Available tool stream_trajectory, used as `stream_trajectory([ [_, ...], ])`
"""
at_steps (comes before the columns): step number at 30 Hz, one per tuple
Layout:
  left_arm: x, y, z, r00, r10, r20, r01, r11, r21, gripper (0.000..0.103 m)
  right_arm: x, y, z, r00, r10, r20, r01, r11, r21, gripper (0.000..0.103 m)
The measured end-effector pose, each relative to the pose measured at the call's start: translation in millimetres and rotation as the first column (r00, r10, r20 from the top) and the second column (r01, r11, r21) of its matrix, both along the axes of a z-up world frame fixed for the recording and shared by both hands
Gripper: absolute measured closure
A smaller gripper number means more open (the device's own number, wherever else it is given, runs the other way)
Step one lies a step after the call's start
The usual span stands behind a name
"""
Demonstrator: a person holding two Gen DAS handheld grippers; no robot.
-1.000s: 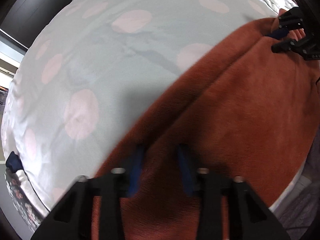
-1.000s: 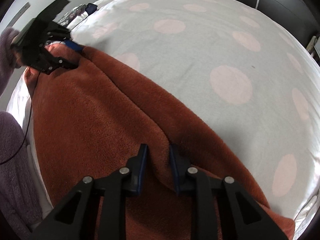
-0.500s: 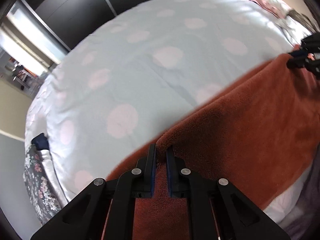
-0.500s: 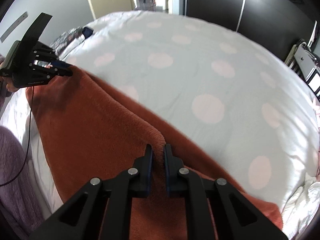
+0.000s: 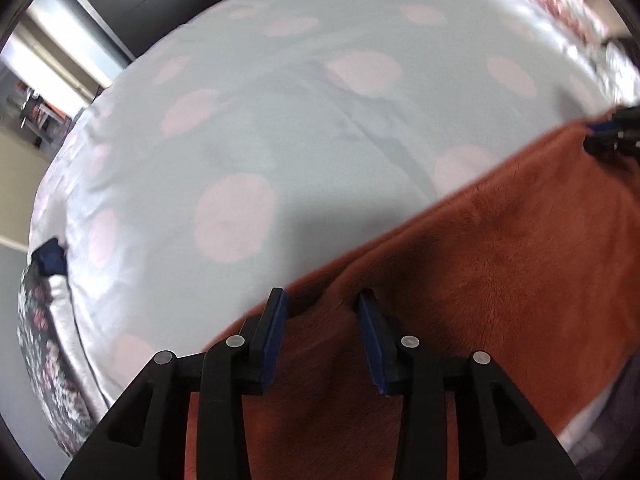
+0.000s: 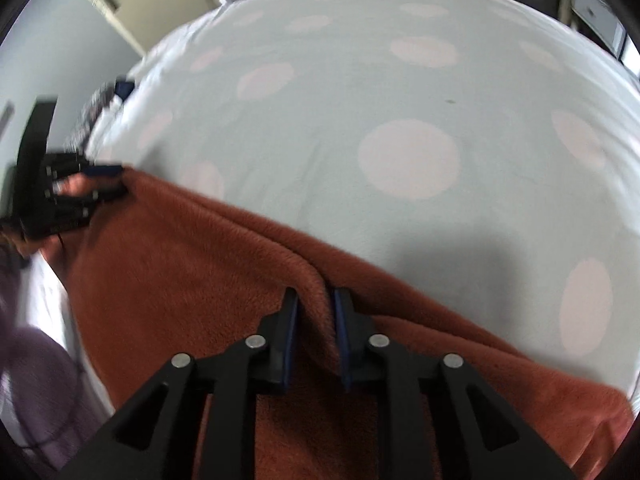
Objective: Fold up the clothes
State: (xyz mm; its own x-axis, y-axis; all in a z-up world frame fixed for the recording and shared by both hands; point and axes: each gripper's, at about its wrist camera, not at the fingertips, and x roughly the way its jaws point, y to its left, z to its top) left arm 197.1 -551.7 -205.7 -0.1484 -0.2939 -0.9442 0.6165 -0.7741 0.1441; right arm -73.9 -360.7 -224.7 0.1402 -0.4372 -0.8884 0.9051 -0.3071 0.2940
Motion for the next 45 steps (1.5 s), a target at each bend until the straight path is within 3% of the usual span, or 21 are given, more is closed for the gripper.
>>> stream_trajectory([
  [5,68.0,-17.0,37.3,0.990,0.143,-0.012,-0.143,0.988,-0.058,0.063,-10.0,41.4,27.6,0.994,-0.111,-0.004,0.111,0.991,-0.070,0.082],
  [9,112.7,-18.8,31.9,0.957,0.289,0.010,-0.288,0.956,-0.062,0.063,-8.0,81.9,24.2,0.979,-0.201,0.040,0.204,0.976,-0.073,0.082],
  [12,139.2,-12.8,16.0,0.922,0.387,0.036,-0.385,0.922,-0.043,0.061,2.0,106.9,19.6,0.959,-0.271,0.083,0.277,0.957,-0.085,0.082],
  [15,150.8,-16.5,-21.5,0.856,0.486,0.177,-0.479,0.874,-0.080,0.061,-0.6,134.0,19.5,0.926,-0.362,0.104,0.369,0.927,-0.062,0.082],
  [17,152.1,-11.1,-31.6,0.832,0.523,0.188,-0.512,0.853,-0.106,0.061,-11.9,159.1,25.3,0.897,-0.423,0.127,0.433,0.900,-0.055,0.082],
  [22,134.3,6.3,-17.8,0.786,0.606,0.118,-0.574,0.788,-0.223,0.061,-46.4,225.0,61.9,0.842,-0.539,0.024,0.540,0.840,-0.052,0.082],
  [24,124.9,12.7,-6.0,0.771,0.633,0.064,-0.608,0.763,-0.219,0.061,-59.7,246.6,70.6,0.818,-0.576,-0.010,0.575,0.817,-0.046,0.082],
  [27,105.3,27.6,2.8,0.754,0.656,-0.019,-0.651,0.744,-0.153,0.061,-86.0,271.3,75.9,0.789,-0.614,-0.014,0.613,0.789,-0.034,0.082],
  [30,75.0,43.0,-1.6,0.752,0.655,-0.069,-0.659,0.749,-0.065,0.061,-113.6,283.2,70.5,0.783,-0.621,0.031,0.622,0.783,-0.019,0.078],
  [32,55.9,57.3,-7.8,0.753,0.653,-0.086,-0.655,0.755,-0.002,0.061,-133.0,285.8,62.7,0.791,-0.607,0.082,0.609,0.793,-0.011,0.057],
  [33,47.5,64.4,-10.8,0.757,0.647,-0.087,-0.649,0.761,0.016,0.061,-140.4,284.0,57.5,0.793,-0.603,0.087,0.606,0.796,-0.006,0.055],
  [36,31.1,74.0,-25.5,0.794,0.607,-0.024,-0.607,0.794,-0.009,0.061,-161.4,275.5,39.1,0.805,-0.587,0.087,0.588,0.809,0.019,0.055],
  [38,29.8,72.7,-35.5,0.792,0.610,0.016,-0.610,0.792,-0.021,0.061,-173.5,270.2,22.0,0.809,-0.576,0.118,0.577,0.816,0.034,0.055],
  [42,32.0,63.7,-45.4,0.761,0.649,0.021,-0.649,0.761,0.015,0.061,-187.4,264.2,-11.6,0.802,-0.553,0.228,0.556,0.829,0.055,0.056],
  [44,25.1,62.0,-48.4,0.787,0.616,0.036,-0.617,0.787,0.001,0.061,-182.7,263.4,-13.9,0.817,-0.523,0.245,0.533,0.846,0.027,0.070],
  [45,20.3,62.1,-50.4,0.792,0.609,0.049,-0.609,0.793,-0.014,0.061,-178.2,263.2,-11.5,0.830,-0.503,0.240,0.517,0.856,0.003,0.070],
])
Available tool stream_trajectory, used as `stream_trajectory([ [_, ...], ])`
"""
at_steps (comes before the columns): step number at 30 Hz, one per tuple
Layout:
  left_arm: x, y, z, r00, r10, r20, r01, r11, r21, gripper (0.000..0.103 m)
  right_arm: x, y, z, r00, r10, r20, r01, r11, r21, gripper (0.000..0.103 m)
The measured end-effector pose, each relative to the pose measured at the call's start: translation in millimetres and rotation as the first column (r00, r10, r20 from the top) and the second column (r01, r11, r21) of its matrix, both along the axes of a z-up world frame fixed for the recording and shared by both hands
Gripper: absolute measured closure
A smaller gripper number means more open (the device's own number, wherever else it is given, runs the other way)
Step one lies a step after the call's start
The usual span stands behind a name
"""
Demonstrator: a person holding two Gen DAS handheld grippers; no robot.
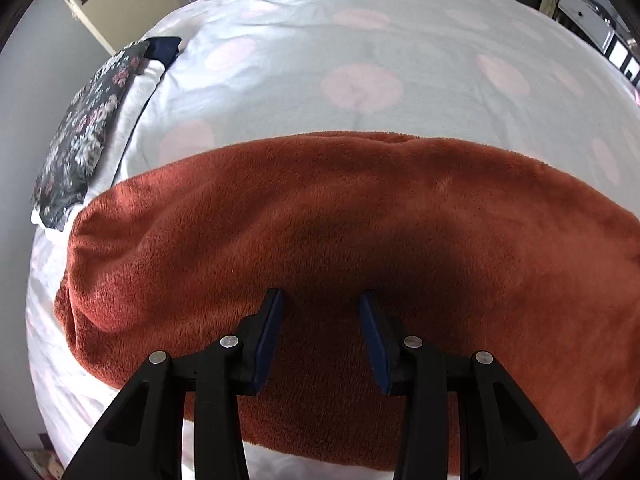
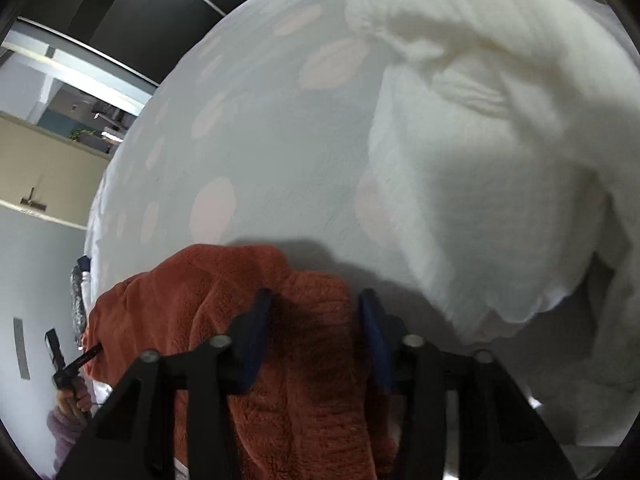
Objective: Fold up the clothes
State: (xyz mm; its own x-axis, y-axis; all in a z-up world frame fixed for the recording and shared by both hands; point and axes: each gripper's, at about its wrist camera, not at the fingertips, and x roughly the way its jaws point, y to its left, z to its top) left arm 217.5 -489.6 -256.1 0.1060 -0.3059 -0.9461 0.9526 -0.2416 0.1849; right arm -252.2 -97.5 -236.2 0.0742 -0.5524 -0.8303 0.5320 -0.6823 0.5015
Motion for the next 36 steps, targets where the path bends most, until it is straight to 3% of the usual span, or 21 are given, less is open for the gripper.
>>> stream_trajectory([
  [4,-18.6,1.3,-7.8,0.996,-0.040,0.078,0.041,0.999,-0.016,0.061,32.9,7.7,38.2,0.983,0.096,-0.157,-0.105,0.993,-0.055,0.072],
  [8,-28.9,1.3,-10.8,0.991,-0.088,0.101,0.091,0.996,-0.022,0.061,77.0,21.9,77.0,0.940,0.222,-0.258,-0.251,0.964,-0.085,0.072],
  [10,-30.7,1.1,-10.4,0.991,-0.092,0.093,0.094,0.995,-0.023,0.061,101.0,29.0,88.6,0.916,0.285,-0.283,-0.317,0.946,-0.073,0.074],
  [12,-32.4,1.4,-9.9,0.993,-0.085,0.083,0.088,0.996,-0.023,0.061,123.6,32.4,89.7,0.898,0.340,-0.280,-0.368,0.928,-0.051,0.082],
  [16,-25.1,3.5,-5.2,0.993,-0.089,0.084,0.091,0.995,-0.026,0.061,156.4,34.6,80.3,0.874,0.416,-0.252,-0.434,0.901,-0.019,0.083],
  [18,-25.1,4.3,-5.4,0.991,-0.100,0.087,0.103,0.994,-0.029,0.061,158.8,40.5,74.9,0.879,0.403,-0.255,-0.419,0.908,-0.008,0.083],
  [23,-23.2,5.5,-5.3,0.991,-0.101,0.086,0.104,0.994,-0.030,0.061,133.6,47.4,58.4,0.934,0.264,-0.242,-0.279,0.960,-0.029,0.082],
  [30,-20.9,-0.5,-9.2,0.988,-0.122,0.097,0.126,0.992,-0.033,0.061,94.7,43.8,54.3,0.949,0.177,-0.260,-0.181,0.983,0.007,0.080],
  [36,-21.1,-2.1,-10.2,0.987,-0.125,0.102,0.129,0.991,-0.032,0.061,61.3,53.8,35.7,0.975,0.115,-0.190,-0.120,0.993,-0.015,0.058],
])
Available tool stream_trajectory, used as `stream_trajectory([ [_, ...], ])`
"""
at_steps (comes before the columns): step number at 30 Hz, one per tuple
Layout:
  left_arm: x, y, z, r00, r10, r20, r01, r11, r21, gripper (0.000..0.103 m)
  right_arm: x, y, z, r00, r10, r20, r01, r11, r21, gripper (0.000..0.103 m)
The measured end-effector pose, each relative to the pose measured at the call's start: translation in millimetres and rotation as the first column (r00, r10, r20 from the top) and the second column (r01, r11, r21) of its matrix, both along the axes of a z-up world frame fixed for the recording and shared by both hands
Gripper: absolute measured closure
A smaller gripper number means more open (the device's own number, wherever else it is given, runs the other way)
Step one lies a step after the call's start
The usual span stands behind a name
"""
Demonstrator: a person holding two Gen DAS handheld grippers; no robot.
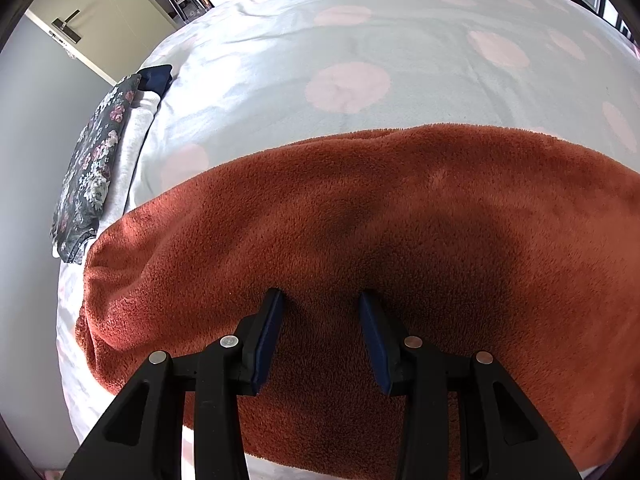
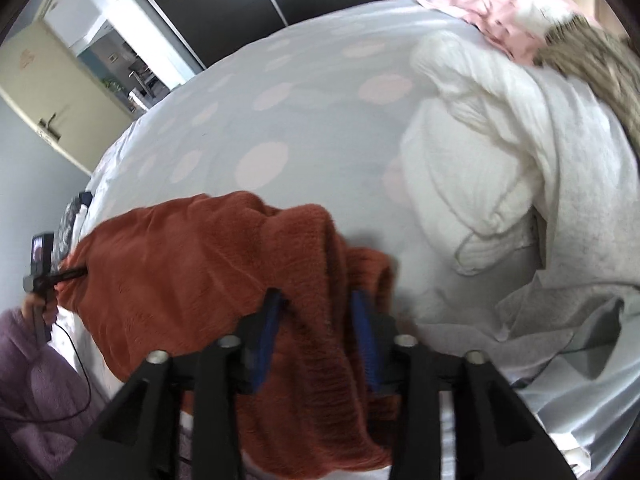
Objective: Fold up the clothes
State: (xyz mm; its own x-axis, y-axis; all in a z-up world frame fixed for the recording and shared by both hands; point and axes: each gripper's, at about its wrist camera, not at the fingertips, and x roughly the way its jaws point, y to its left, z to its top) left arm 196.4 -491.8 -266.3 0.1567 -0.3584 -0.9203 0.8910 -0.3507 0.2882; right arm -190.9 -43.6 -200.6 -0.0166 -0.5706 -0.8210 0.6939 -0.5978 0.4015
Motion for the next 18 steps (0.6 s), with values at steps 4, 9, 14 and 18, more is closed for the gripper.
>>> stream_trajectory([
  [4,-1.6,-1.2,-2.2,1.000,-0.002,0.010,0.002,1.000,-0.001,0.061,-17.6,22.0,0.1,0.993,-0.013,0.116,0.029,0.989,-0.145,0.057],
  [9,-4.9,-0.7,-5.1,1.000,-0.008,0.027,0.009,1.000,-0.005,0.061,-36.3,20.4,-2.3,0.987,0.011,0.158,0.028,0.971,-0.237,0.057],
  [14,-4.9,-0.9,-5.4,0.999,-0.009,0.031,0.010,1.000,-0.006,0.061,-41.1,-14.9,-21.5,0.989,0.107,0.100,-0.091,0.984,-0.152,0.057],
  [18,-6.8,-0.8,-7.1,0.999,-0.015,0.045,0.015,1.000,-0.008,0.061,-39.0,-32.0,-37.2,0.986,0.152,0.074,-0.141,0.980,-0.139,0.057],
])
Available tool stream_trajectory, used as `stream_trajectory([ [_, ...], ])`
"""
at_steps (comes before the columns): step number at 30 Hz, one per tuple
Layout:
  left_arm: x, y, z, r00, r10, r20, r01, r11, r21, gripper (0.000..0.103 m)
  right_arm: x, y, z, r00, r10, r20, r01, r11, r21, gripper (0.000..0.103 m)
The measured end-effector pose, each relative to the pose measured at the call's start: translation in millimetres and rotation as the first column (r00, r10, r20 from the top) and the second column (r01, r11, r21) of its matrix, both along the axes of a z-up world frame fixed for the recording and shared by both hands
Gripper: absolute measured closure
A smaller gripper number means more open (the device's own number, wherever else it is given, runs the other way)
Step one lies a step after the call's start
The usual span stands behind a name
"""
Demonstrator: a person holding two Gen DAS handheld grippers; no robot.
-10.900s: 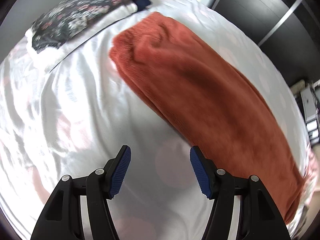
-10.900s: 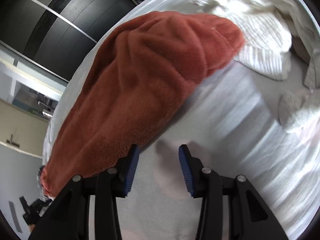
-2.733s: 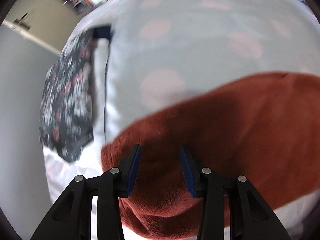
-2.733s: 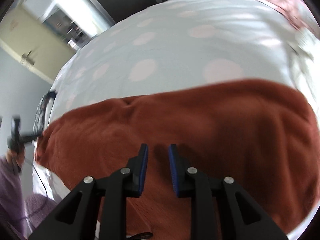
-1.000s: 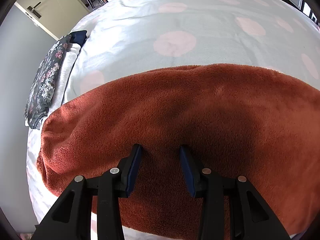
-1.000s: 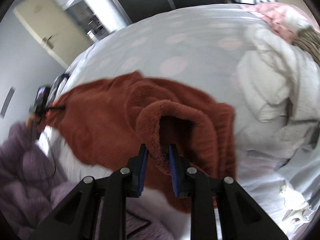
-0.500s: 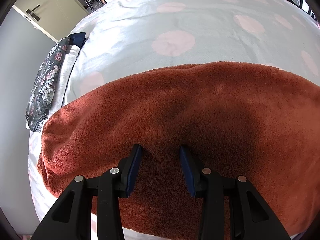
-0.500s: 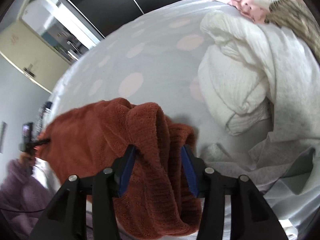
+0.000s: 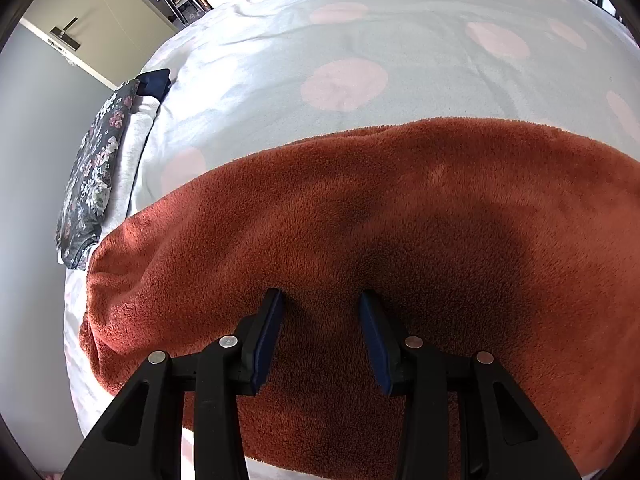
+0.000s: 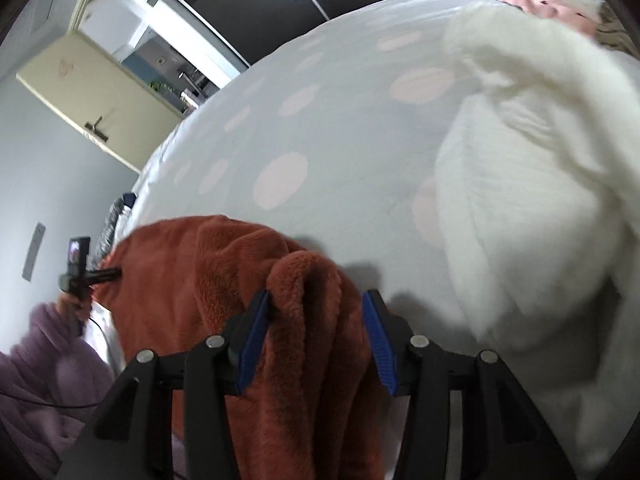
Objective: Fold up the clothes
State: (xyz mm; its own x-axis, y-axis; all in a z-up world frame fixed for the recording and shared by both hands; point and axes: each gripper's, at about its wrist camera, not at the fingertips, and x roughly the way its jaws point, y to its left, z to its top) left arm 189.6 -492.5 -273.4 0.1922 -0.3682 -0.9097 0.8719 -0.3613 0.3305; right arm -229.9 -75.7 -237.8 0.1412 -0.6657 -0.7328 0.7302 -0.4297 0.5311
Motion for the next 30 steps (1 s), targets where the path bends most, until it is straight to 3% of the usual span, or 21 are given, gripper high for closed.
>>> stream_trajectory([
  [3,-1.3,0.2,-0.8,1.000,-0.009,0.008,0.009,1.000,-0.002,0.061,3.4,0.4,-5.9,1.000,-0.005,0.013,0.006,1.000,-0.012,0.057],
  [8,-1.0,-0.2,-0.6,1.000,-0.015,0.006,0.015,1.000,-0.001,0.061,7.2,18.7,2.3,0.997,-0.044,0.057,0.048,0.997,-0.061,0.084],
  [12,-0.6,1.0,-0.6,1.000,-0.014,0.004,0.014,1.000,-0.005,0.061,3.3,41.8,17.5,0.974,-0.111,0.196,0.140,0.980,-0.141,0.086],
  [14,-0.9,1.1,-1.1,1.000,-0.013,0.001,0.013,1.000,-0.005,0.060,-2.3,49.8,13.1,0.958,-0.165,0.233,0.188,0.979,-0.081,0.086],
  [18,-2.2,2.3,-2.3,1.000,-0.014,0.003,0.014,1.000,-0.006,0.060,-6.7,51.3,-16.5,0.942,-0.217,0.257,0.216,0.976,0.031,0.086],
  [21,-2.7,2.9,-2.5,1.000,-0.010,-0.001,0.010,1.000,-0.005,0.060,-8.7,51.0,-23.6,0.927,-0.244,0.284,0.250,0.968,0.016,0.082],
  [30,-2.8,4.2,-2.0,1.000,-0.010,0.002,0.010,1.000,-0.010,0.060,-8.7,65.7,-19.5,0.941,-0.199,0.272,0.193,0.980,0.050,0.062],
])
